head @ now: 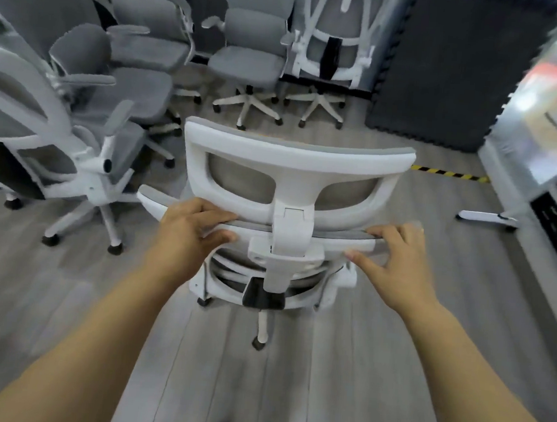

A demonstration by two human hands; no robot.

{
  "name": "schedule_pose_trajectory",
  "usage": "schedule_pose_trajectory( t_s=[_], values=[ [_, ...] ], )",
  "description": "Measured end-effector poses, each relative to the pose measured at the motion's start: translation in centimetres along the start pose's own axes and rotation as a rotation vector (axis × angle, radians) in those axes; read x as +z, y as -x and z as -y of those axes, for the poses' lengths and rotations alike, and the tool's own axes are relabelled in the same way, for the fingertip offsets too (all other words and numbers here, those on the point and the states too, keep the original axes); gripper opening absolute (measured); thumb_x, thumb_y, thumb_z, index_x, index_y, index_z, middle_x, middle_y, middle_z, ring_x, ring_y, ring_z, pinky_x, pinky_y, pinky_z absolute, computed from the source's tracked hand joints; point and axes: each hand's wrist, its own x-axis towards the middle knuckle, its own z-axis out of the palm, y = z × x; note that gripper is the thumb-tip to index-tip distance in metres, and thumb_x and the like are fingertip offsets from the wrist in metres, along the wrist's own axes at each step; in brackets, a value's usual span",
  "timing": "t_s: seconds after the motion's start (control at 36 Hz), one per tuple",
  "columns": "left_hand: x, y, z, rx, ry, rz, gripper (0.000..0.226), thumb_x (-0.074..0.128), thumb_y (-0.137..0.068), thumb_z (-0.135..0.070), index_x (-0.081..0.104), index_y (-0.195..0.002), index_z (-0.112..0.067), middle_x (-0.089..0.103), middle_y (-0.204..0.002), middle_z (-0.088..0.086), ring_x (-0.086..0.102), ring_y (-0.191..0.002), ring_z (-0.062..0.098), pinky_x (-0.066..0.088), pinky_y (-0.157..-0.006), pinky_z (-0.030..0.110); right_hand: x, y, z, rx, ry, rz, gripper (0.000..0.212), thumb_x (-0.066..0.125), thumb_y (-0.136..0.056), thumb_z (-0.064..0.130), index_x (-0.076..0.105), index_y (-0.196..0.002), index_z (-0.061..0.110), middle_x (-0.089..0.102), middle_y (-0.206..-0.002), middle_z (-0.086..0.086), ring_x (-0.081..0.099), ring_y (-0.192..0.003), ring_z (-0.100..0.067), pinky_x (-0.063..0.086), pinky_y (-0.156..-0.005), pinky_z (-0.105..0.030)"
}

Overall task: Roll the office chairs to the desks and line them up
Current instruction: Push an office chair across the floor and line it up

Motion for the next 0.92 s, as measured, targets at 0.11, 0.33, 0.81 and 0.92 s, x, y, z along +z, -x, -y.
schedule_pose_trajectory(
  t_s=[0.11,0.33,0.81,0.92],
  values=[
    [3.2,-4.4,-2.0,0.101,-0.041,0.025,0.029,0.072,-0.078,-0.026,0.072,-0.105,-0.018,0.065,-0.101,0.001,0.052,-0.1,0.021,0.038,-0.089,0.031,-1.7,-1.2,-3.1,0.083,-0.018,-0.056,0.063,0.056,-0.067,0.065,0.066,-0.106,0.016,0.046,-0.099,0.005,0.032,-0.096,-0.004,0.029,-0.085,-0.018],
    [10.9,-13.2,-6.2,0.164,0.004,0.1,0.028,0.069,-0.079,-0.033,0.071,-0.106,-0.027,0.064,-0.105,-0.005,0.049,-0.106,0.023,0.039,-0.096,0.043,-5.4,-4.4,-11.0,0.209,-0.029,-0.14,0.041,0.075,-0.076,0.04,0.068,-0.109,0.017,0.048,-0.1,0.005,0.034,-0.099,-0.003,0.027,-0.084,-0.007],
    [28.6,-29.3,-19.9,0.378,0.067,0.196,0.04,0.05,-0.076,-0.057,0.069,-0.105,-0.036,0.061,-0.105,-0.016,0.046,-0.096,0.012,0.036,-0.093,0.036,-14.4,-12.6,-29.2,0.45,0.075,-0.217,0.042,0.075,-0.075,0.039,0.066,-0.112,0.02,0.04,-0.103,0.007,0.029,-0.105,-0.004,0.027,-0.088,-0.019],
    [32.3,-33.4,-22.3,0.438,0.086,0.214,0.043,0.049,-0.076,-0.059,0.069,-0.104,-0.034,0.055,-0.103,-0.028,0.046,-0.099,0.009,0.03,-0.096,0.03,-15.6,-14.8,-32.8,0.489,0.114,-0.216,0.044,0.073,-0.076,0.042,0.065,-0.113,0.019,0.045,-0.105,0.003,0.033,-0.107,-0.012,0.029,-0.089,-0.023]
  ],
)
